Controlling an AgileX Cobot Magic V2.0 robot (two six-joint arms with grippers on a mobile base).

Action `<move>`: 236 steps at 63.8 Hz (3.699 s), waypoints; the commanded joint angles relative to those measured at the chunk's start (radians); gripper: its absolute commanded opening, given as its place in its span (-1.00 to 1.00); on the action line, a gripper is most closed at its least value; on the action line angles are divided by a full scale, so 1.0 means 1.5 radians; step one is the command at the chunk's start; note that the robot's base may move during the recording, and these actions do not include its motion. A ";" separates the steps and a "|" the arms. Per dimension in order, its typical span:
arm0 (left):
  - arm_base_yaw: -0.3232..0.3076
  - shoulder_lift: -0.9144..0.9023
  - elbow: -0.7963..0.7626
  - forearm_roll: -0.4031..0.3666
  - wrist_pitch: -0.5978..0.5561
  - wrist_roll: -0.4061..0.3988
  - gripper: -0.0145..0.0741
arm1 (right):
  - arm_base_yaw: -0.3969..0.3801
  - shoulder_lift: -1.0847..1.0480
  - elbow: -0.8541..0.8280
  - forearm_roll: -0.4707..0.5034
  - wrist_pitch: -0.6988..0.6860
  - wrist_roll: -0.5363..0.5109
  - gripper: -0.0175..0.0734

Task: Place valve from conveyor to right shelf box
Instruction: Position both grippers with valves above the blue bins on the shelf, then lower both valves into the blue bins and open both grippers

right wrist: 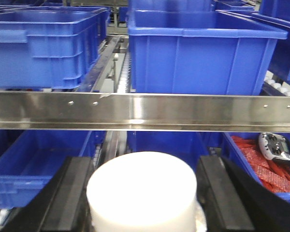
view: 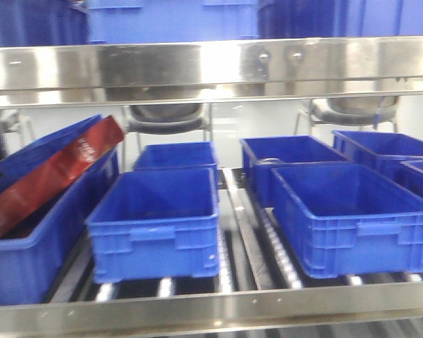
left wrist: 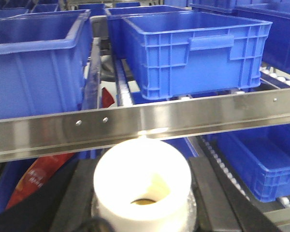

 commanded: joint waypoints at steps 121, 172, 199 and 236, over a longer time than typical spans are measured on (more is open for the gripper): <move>-0.003 -0.004 -0.007 -0.005 -0.038 -0.001 -0.92 | -0.002 -0.006 -0.012 0.000 -0.053 -0.004 -0.95; -0.003 -0.004 -0.007 -0.005 -0.040 -0.001 -0.92 | -0.002 -0.006 -0.012 0.000 -0.053 -0.004 -0.95; -0.003 -0.004 -0.007 -0.009 -0.057 -0.001 -0.92 | -0.002 -0.006 -0.015 0.000 -0.054 -0.004 -0.95; -0.268 0.322 -0.342 -0.004 -0.013 -0.001 -0.92 | 0.117 0.296 -0.406 0.027 0.039 -0.021 -0.95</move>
